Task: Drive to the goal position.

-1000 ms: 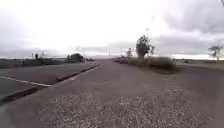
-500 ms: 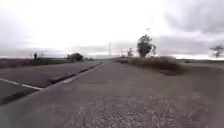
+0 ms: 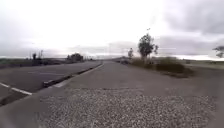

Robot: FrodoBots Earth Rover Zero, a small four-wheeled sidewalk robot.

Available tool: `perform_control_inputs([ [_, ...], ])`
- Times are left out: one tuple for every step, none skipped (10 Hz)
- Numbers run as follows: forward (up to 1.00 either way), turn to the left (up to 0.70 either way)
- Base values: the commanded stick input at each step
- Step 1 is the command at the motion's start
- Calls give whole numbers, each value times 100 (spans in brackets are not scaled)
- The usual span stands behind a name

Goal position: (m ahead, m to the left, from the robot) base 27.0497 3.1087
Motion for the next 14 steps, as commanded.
perform_control_inputs([
  [100,0],
  [100,0],
  [100,0],
  [100,0],
  [100,0],
  [100,0],
  [100,0],
  [100,0],
  [100,0],
  [100,0],
  [100,0],
  [100,0],
  [100,0],
  [100,0],
])
